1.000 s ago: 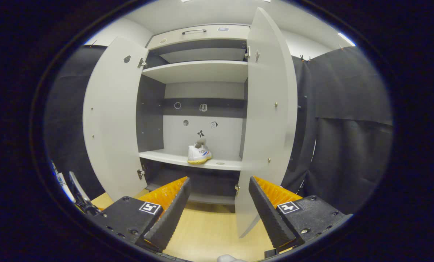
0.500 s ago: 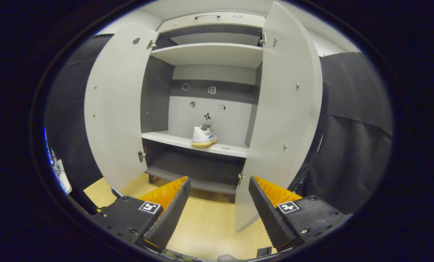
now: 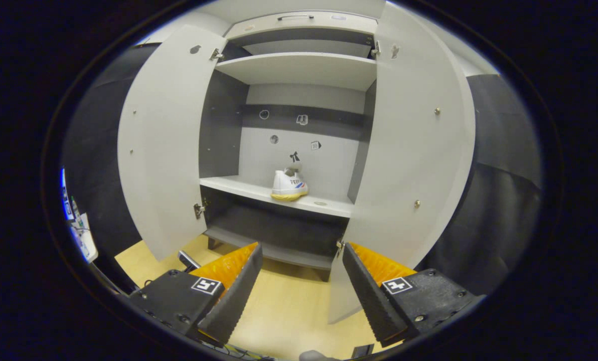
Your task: Grab one shoe with the right hand and put it into the shoe cabinet, grab the other shoe with the left hand and put it into the shoe cabinet; then close the right door with the right hand and the left door with the left hand.
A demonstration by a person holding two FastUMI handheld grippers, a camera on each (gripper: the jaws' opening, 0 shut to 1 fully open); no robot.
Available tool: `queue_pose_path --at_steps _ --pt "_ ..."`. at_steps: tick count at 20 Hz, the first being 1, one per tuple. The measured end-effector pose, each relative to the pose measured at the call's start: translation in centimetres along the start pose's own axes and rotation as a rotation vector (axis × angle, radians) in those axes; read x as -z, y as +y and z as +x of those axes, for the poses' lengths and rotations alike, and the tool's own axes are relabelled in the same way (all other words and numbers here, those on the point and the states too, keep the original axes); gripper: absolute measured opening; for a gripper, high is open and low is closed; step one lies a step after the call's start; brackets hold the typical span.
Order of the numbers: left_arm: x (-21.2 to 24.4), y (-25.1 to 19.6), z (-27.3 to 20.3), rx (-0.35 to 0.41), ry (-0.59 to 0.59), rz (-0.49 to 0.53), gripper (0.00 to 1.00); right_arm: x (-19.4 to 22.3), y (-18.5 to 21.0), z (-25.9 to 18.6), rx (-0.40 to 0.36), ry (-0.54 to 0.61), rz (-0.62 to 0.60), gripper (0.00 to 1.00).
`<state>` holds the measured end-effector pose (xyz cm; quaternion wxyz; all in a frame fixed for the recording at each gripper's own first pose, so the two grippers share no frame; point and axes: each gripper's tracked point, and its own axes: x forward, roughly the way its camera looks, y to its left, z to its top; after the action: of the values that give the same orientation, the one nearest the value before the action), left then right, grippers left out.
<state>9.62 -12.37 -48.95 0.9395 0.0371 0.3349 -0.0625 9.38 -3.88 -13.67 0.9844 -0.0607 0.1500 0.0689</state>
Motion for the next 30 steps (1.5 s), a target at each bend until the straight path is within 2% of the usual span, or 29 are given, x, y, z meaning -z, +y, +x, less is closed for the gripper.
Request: queue_pose_path --at_steps 2,3,5,12,18,21,25,30 --pt "-0.5 0.2 0.2 0.013 0.008 -0.058 0.18 -0.1 0.1 0.1 -0.011 -0.005 0.008 1.00" --pt "-0.3 0.4 -0.1 0.004 0.040 -0.054 0.17 -0.2 0.1 0.3 -0.015 -0.007 0.010 1.00" --pt "-1.5 1.3 -0.8 -0.030 0.027 -0.039 0.13 -0.5 0.3 0.4 -0.025 -0.015 0.017 1.00" --pt "-11.1 4.4 -9.2 -0.073 -0.098 -0.120 0.12 -3.7 1.0 -0.1 -0.059 -0.100 0.059 1.00" --pt "-22.8 9.0 -14.7 -0.135 -0.248 -0.132 0.12 -6.0 2.3 -0.4 -0.103 -0.178 0.064 1.00" --pt "-28.3 9.9 -17.2 -0.151 -0.334 -0.142 0.12 -6.7 3.1 -0.2 -0.137 -0.205 0.063 0.99" --pt "-35.0 10.1 -16.0 -0.168 -0.410 -0.128 0.12 -6.8 3.9 0.6 -0.183 -0.212 0.049 0.98" --pt "-42.8 10.8 -11.9 -0.152 -0.432 -0.142 0.12 -6.5 4.3 1.1 -0.221 -0.209 0.063 0.99"
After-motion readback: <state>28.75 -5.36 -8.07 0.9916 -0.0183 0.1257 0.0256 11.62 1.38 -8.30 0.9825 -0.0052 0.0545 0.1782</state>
